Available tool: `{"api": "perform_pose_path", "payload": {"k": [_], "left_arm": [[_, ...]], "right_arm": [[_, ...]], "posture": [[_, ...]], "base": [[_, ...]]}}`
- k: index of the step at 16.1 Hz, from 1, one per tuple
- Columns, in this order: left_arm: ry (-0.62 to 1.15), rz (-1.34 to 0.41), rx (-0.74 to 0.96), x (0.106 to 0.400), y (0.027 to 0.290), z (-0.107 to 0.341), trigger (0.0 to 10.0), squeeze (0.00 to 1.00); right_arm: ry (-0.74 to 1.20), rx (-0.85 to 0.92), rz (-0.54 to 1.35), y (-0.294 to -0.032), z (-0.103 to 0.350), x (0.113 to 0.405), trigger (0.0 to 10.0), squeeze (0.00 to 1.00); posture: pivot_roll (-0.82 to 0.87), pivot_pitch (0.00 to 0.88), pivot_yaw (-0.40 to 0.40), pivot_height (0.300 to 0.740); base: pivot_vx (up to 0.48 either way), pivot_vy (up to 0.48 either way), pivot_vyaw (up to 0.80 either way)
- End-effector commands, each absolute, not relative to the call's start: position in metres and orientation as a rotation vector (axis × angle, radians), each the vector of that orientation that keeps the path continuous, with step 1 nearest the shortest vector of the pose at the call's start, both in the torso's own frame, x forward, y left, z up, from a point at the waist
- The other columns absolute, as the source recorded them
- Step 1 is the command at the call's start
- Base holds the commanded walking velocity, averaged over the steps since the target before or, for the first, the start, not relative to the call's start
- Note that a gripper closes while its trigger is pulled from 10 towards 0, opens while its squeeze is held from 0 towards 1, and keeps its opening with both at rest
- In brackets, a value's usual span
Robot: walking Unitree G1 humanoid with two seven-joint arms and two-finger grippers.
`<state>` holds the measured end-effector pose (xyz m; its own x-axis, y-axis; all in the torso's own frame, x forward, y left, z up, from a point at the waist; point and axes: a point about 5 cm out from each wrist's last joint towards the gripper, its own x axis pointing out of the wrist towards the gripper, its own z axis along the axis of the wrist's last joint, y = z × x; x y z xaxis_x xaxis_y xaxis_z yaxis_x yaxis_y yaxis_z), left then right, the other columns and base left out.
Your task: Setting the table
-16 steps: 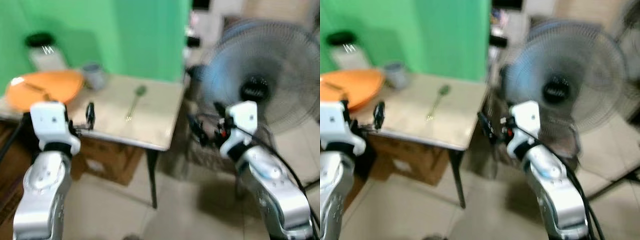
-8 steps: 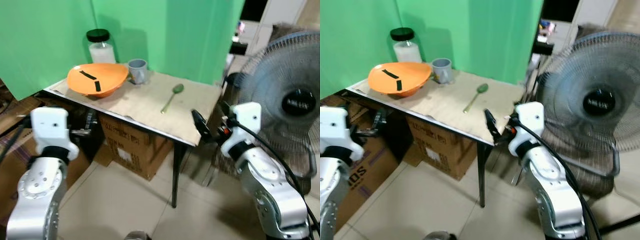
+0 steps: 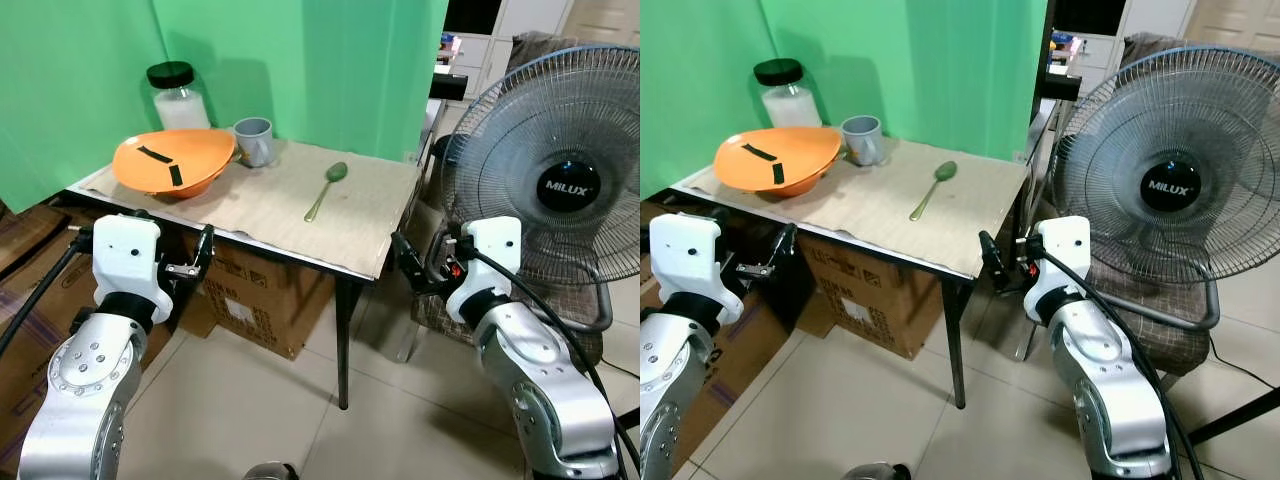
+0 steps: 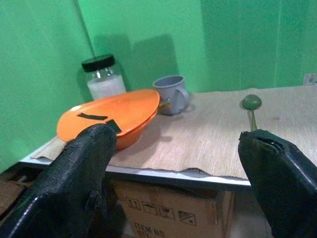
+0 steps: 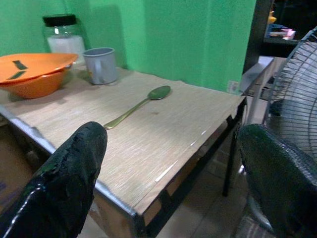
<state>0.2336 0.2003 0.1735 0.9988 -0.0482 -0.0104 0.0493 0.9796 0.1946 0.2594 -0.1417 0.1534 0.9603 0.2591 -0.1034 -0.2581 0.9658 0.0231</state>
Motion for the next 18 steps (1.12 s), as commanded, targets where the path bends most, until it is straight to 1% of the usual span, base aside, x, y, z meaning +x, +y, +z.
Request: {"api": "perform_pose_path", "payload": {"k": [1, 5, 9, 12, 18], "left_arm": [[0.021, -0.050, 0.198, 0.236, 0.202, 0.173, 10.0, 0.00], [0.031, -0.066, 0.178, 0.235, 0.200, 0.170, 10.0, 0.00], [0.028, -0.071, 0.174, 0.233, 0.200, 0.171, 10.0, 0.00], [0.032, -0.066, 0.175, 0.229, 0.201, 0.170, 10.0, 0.00], [0.030, -0.076, 0.173, 0.230, 0.199, 0.169, 10.0, 0.00]], "right_arm": [[0.106, 0.006, 0.250, -0.141, 0.157, 0.263, 10.0, 0.00], [0.124, 0.019, 0.229, -0.142, 0.155, 0.262, 10.0, 0.00], [0.121, 0.012, 0.274, -0.137, 0.155, 0.260, 10.0, 0.00], [0.125, -0.059, 0.337, -0.131, 0.154, 0.260, 10.0, 0.00], [0.135, -0.024, 0.287, -0.137, 0.153, 0.261, 10.0, 0.00]], "posture": [[0.06, 0.000, 0.040, 0.740], [0.06, 0.000, 0.046, 0.740], [0.07, 0.000, 0.035, 0.740], [0.08, 0.000, 0.022, 0.740], [0.06, 0.000, 0.027, 0.740]], "base": [[0.281, 0.000, 0.00], [0.293, 0.000, 0.00], [0.306, 0.000, 0.00], [0.329, 0.000, 0.00], [0.328, 0.000, 0.00]]}}
